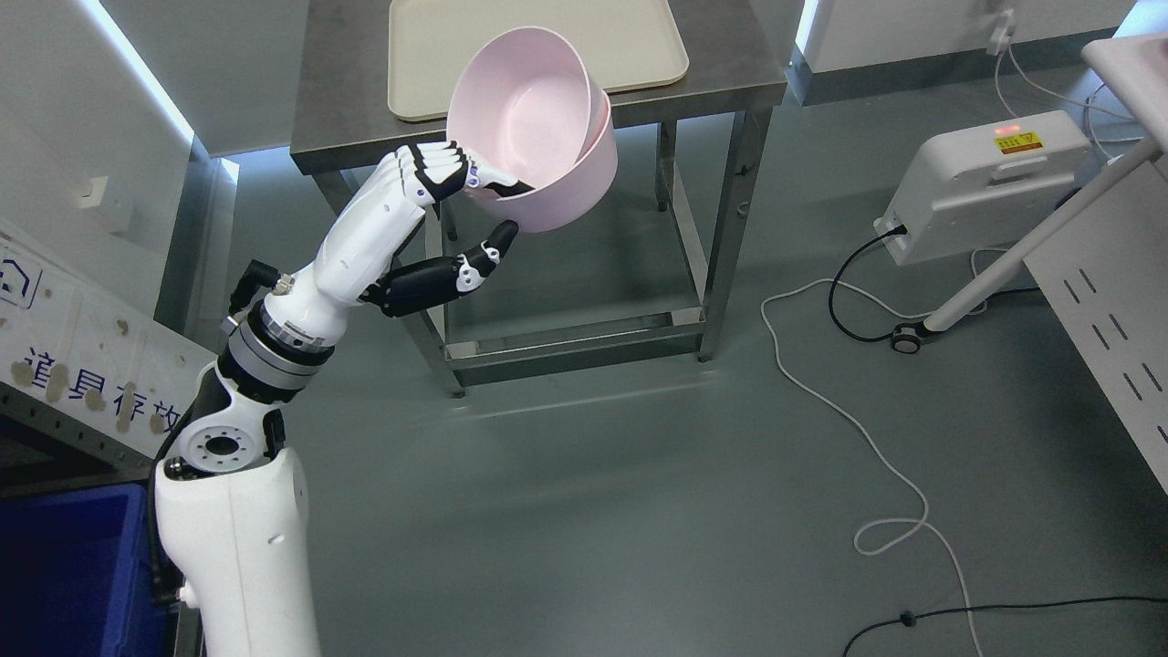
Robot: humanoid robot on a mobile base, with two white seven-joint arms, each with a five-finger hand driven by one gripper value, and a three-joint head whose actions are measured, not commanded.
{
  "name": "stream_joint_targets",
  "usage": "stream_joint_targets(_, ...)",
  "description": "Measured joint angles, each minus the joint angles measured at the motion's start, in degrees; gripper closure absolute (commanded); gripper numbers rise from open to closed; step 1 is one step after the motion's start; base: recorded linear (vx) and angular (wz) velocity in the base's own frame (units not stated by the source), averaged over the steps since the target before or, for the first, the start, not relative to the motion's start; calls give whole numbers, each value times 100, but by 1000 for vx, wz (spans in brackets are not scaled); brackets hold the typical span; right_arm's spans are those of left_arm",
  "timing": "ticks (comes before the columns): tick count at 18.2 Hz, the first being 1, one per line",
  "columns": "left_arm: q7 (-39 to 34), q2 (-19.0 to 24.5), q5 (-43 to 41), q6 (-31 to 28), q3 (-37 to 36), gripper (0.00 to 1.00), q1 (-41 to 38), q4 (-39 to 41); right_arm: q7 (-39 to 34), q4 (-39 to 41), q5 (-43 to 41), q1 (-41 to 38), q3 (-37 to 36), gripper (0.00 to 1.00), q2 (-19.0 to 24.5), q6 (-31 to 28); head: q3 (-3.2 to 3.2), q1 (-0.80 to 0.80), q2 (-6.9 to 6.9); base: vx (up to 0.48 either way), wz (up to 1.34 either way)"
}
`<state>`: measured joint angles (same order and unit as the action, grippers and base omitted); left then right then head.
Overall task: Stack pink IKEA bowls on left shelf middle
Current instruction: 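Carry the stacked bowls with the left hand toward the blue bins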
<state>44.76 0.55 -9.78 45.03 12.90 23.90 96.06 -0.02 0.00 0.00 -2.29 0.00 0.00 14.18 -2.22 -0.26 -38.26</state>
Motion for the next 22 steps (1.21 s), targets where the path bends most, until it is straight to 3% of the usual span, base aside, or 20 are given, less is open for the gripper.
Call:
stream_joint_targets(14, 69, 268, 135, 1, -72, 95, -296, 119, 0, 0, 0, 0, 0, 0, 0, 0, 0, 0, 0, -303, 134)
stream_joint_targets(22, 70, 312, 142, 0, -135, 95, -258, 137, 0, 0, 0, 0, 0, 0, 0, 0, 0, 0, 0, -236, 542)
